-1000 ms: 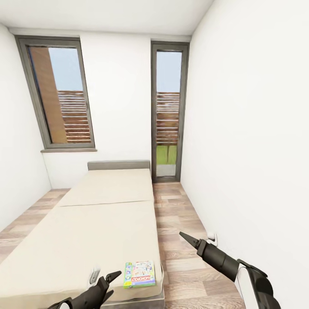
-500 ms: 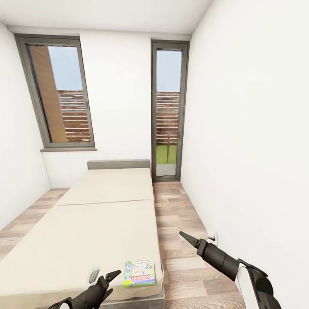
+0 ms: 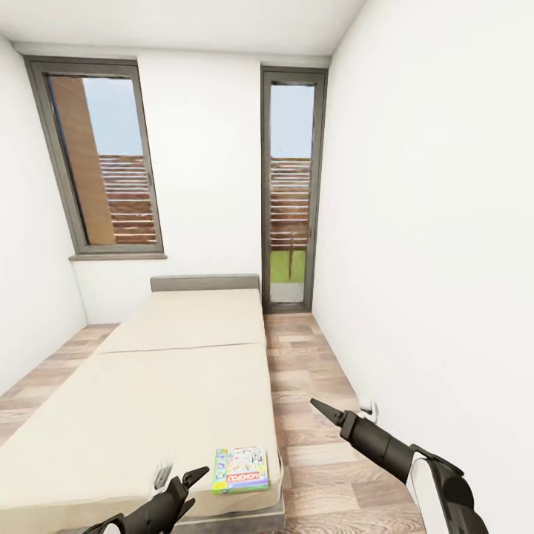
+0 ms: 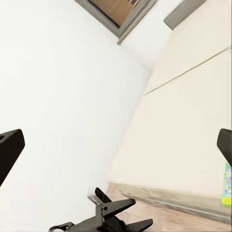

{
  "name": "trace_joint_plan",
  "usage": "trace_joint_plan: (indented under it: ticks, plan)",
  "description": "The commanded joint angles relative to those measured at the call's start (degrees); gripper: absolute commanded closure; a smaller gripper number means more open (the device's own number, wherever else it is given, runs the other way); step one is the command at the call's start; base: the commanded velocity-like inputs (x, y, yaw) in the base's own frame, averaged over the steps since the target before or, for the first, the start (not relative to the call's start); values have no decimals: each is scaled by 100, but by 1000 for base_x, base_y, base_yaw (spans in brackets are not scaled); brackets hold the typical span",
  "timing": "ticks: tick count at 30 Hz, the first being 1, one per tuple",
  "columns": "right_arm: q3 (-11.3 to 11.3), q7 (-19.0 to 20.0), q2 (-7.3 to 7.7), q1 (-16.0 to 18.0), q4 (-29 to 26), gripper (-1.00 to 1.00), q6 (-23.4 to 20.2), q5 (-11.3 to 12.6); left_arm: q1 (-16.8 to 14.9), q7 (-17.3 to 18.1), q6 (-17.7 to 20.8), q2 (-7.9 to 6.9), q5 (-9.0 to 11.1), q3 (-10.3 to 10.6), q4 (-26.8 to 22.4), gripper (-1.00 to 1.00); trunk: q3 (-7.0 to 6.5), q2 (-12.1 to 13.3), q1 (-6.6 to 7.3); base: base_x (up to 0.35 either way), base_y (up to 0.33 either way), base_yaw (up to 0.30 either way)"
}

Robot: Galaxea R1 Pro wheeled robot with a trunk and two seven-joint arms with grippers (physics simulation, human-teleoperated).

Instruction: Put all the toys in the child's room - the three board games (two on the bed and one on the table), the two jigsaw puzzles on the table, and the tennis ball on the table - inside the toy box on the table in the child's room.

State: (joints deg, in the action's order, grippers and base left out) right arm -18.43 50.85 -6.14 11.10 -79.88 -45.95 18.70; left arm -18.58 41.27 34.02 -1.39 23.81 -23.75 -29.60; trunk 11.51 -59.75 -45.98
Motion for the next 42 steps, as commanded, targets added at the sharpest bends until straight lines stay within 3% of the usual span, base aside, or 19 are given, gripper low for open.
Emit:
trace_joint_plan:
  ticks: [1,5,9,12,19,27,42]
  plan:
    - [-11,-73,-6,6,-26,-100,-32,5,-5,11,38,1,19,-16,1,-100,27,-47,-23,0,0,0]
    - [8,-630,-9,2,-218,-100,-42,28,-6,12,31,-1,19,-16,2,-100,98,-208,-111,0,0,0]
    - [12,-755,-4,-16,-338,-100,-173,68,-5,12,27,-2,19,-16,2,-100,170,-368,-199,0,0,0]
    - [9,-795,-6,-37,-570,-100,-613,91,-5,13,26,-2,19,-16,2,-100,224,-488,-265,0,0,0]
    - [9,-664,-14,-87,-969,-100,-1077,130,-5,13,26,-2,19,-16,2,-100,350,-769,-419,0,0,0]
    - [10,-452,-27,-83,-1048,-100,-1100,141,-5,13,25,-10,19,-16,3,-100,493,-1090,-594,0,0,0]
    - [7,-411,-25,-82,-1058,-100,-1083,142,-5,68,40,-22,11,-8,4,-100,763,-1692,-924,0,0,0]
